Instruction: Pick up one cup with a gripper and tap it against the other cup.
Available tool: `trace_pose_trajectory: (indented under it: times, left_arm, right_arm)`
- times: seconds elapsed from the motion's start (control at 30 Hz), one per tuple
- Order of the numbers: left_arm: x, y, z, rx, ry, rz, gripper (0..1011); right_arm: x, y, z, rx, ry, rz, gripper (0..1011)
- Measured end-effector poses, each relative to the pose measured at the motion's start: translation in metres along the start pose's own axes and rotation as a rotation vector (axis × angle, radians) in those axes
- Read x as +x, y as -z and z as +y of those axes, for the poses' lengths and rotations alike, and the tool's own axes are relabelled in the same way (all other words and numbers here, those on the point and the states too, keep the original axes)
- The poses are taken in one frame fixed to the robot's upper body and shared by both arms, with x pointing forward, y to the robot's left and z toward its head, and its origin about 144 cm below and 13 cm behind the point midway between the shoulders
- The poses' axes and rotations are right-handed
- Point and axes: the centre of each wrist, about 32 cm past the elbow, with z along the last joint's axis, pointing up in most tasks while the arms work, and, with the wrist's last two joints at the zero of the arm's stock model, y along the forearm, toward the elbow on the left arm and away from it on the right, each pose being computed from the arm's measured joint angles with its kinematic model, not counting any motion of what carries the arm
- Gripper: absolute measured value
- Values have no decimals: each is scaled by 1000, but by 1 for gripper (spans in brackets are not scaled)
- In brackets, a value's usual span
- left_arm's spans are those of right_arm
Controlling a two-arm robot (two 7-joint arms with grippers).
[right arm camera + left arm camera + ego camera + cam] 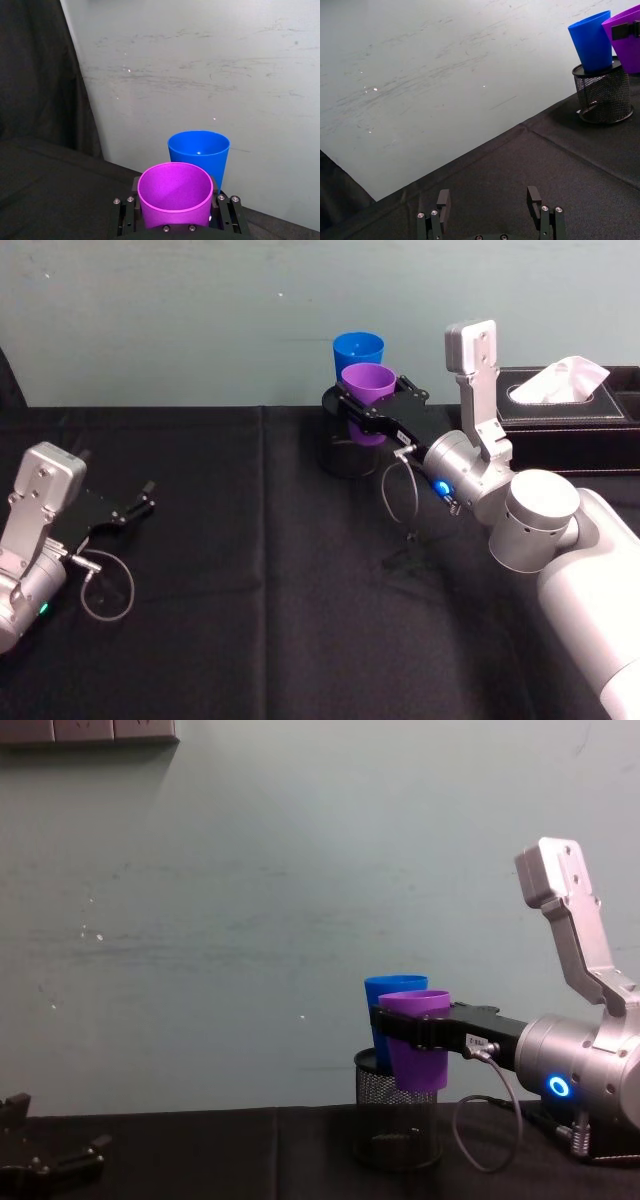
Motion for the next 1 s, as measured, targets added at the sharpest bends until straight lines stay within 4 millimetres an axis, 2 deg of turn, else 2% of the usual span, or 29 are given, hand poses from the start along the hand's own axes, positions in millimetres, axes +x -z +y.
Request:
trace_pose_trajectory:
  times: [1.0]
  left_arm:
    - [0,0,0,0,0,0,1000]
  right_arm:
    - [0,0,0,0,0,1,739]
